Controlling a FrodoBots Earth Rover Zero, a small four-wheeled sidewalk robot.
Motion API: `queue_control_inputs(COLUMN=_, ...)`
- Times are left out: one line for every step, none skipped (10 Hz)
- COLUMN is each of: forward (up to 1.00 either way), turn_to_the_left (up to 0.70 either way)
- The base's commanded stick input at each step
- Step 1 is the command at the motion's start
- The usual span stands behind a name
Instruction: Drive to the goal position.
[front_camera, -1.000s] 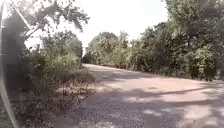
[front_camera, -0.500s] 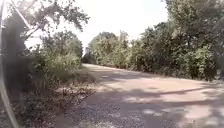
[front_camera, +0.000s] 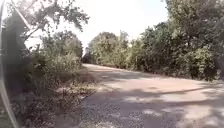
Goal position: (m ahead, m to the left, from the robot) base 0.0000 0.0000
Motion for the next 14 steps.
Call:
queue_control_inputs(forward=0.05, turn_to_the_left=0.0)
queue_control_inputs(forward=0.05, turn_to_the_left=0.0)
queue_control_inputs(forward=0.05, turn_to_the_left=0.0)
queue_control_inputs(forward=0.05, turn_to_the_left=0.0)
queue_control_inputs(forward=0.05, turn_to_the_left=0.0)
queue_control_inputs(forward=0.05, turn_to_the_left=0.0)
queue_control_inputs(forward=0.05, turn_to_the_left=0.0)
queue_control_inputs(forward=0.05, turn_to_the_left=0.0)
queue_control_inputs(forward=0.05, turn_to_the_left=0.0)
queue_control_inputs(forward=0.05, turn_to_the_left=0.0)
queue_control_inputs(forward=0.05, turn_to_the_left=0.0)
queue_control_inputs(forward=0.05, turn_to_the_left=0.0)
queue_control_inputs(forward=0.05, turn_to_the_left=0.0)
queue_control_inputs(forward=0.05, turn_to_the_left=0.0)
